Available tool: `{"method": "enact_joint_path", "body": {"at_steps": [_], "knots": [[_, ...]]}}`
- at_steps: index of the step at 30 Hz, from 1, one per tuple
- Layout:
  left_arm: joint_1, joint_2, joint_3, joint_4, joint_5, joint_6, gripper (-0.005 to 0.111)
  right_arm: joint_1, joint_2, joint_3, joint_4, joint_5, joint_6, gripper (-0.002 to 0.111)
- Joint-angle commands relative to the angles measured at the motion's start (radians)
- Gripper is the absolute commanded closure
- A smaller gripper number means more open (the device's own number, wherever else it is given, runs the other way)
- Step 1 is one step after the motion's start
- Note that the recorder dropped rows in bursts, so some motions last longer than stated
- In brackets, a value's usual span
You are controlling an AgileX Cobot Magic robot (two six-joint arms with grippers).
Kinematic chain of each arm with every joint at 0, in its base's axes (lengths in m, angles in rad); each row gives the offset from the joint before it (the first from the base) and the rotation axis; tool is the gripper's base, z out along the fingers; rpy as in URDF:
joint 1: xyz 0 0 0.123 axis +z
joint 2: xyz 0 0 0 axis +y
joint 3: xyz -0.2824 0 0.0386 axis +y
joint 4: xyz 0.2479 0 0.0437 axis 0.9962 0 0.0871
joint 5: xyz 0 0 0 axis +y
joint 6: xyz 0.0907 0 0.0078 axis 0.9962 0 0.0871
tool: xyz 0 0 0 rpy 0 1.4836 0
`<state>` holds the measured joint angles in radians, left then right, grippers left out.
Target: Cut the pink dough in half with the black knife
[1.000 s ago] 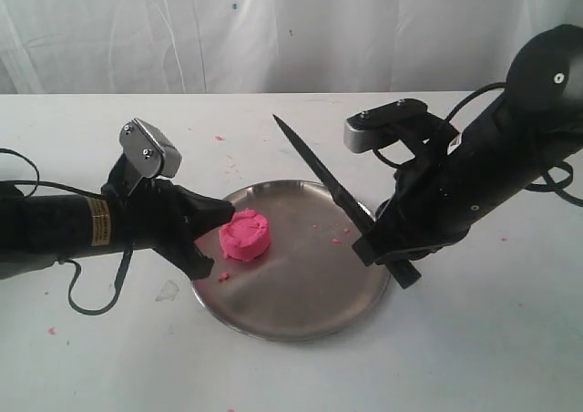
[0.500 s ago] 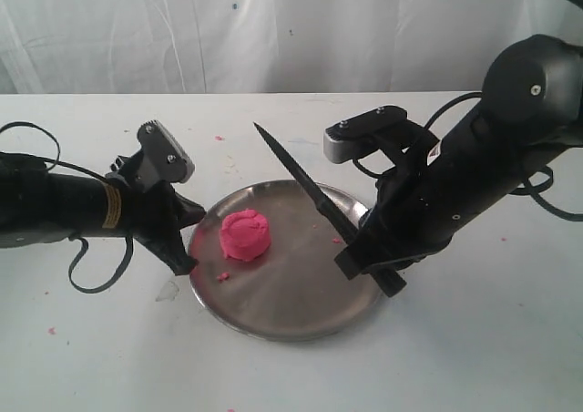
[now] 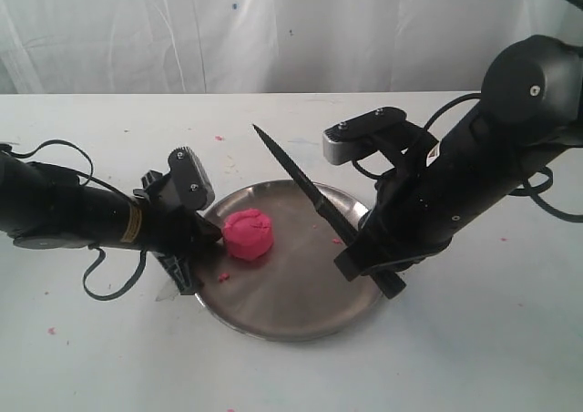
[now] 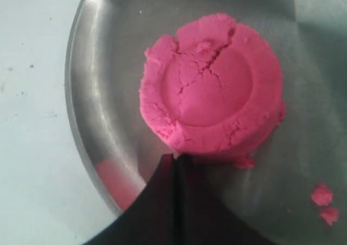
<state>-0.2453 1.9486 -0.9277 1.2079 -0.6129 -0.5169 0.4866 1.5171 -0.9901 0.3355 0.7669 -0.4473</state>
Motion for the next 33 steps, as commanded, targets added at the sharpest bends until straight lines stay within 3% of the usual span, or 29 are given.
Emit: {"method": "enact_joint_path", "body": {"at_steps": [1, 9, 16, 23, 29, 33], "knots": [[0.000, 0.030, -0.034, 0.021, -0.107, -0.008, 0.107, 0.001, -0.004, 0.000, 0.006, -0.004, 0.003, 0.108], [0.000, 0.077, -0.065, 0.148, -0.165, -0.120, 0.107, 0.001, -0.004, 0.000, 0.004, -0.013, 0.003, 0.108], [0.000, 0.074, -0.081, 0.155, -0.295, -0.125, 0.107, 0.001, -0.004, 0.000, -0.035, -0.017, -0.001, 0.108], [0.000, -0.025, -0.081, 0.212, -0.427, -0.330, 0.107, 0.001, 0.000, 0.000, -0.052, -0.015, 0.007, 0.108], [0.000, -0.143, -0.081, 0.398, -0.439, -0.581, 0.107, 0.001, 0.045, 0.000, -0.059, -0.010, 0.007, 0.108], [0.000, -0.173, -0.081, 0.430, -0.439, -0.586, 0.107, 0.001, 0.066, -0.002, -0.052, 0.033, 0.007, 0.108]]}}
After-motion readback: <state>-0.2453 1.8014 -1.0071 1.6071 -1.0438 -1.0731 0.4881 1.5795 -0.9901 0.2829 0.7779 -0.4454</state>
